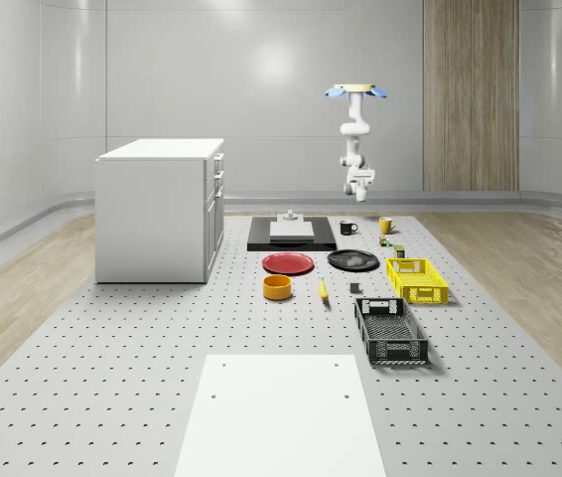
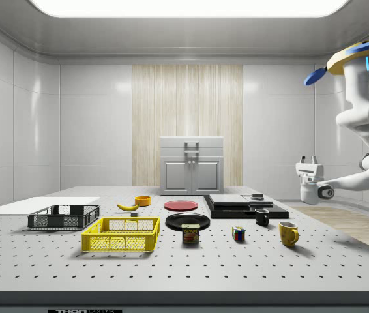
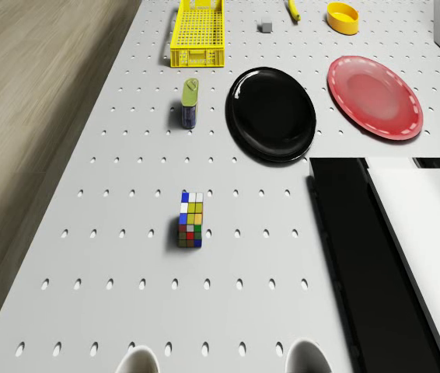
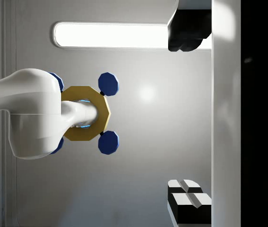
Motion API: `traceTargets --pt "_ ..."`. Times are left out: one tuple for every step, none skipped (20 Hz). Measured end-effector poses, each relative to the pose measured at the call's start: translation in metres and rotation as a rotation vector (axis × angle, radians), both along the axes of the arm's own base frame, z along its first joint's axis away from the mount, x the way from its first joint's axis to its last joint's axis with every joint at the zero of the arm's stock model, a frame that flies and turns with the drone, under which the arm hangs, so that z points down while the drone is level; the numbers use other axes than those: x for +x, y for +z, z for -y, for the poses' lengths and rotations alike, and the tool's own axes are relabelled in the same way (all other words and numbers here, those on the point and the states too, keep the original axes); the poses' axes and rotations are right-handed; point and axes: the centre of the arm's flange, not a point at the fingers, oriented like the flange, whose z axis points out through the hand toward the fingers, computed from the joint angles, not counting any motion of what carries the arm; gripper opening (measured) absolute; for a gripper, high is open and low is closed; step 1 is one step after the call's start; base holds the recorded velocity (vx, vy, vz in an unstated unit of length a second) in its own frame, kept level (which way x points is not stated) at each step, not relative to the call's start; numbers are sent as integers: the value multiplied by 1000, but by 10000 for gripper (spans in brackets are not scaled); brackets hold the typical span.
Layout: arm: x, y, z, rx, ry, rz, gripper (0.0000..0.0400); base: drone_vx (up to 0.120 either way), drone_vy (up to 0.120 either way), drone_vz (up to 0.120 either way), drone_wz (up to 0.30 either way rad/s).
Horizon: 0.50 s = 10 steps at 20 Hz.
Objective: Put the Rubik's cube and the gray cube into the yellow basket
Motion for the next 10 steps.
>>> traceTargets --pt "0 0 0 0 0 1 400 120 120 0 0" --pt "0 0 0 0 0 2 400 120 120 0 0" --pt "0 0 0 0 0 2 400 120 120 0 0" --pt "0 0 0 -1 0 3 400 120 120 0 0" --pt "0 0 0 -1 0 4 400 120 120 0 0" --pt "0 0 0 -1 0 5 400 120 120 0 0" --pt "-1 0 0 -1 0 5 400 120 120 0 0" --pt "-1 0 0 -2 0 6 400 120 120 0 0" --pt "-1 0 0 -2 0 7 400 120 120 0 0" --pt "-1 0 0 -3 0 8 400 120 120 0 0"
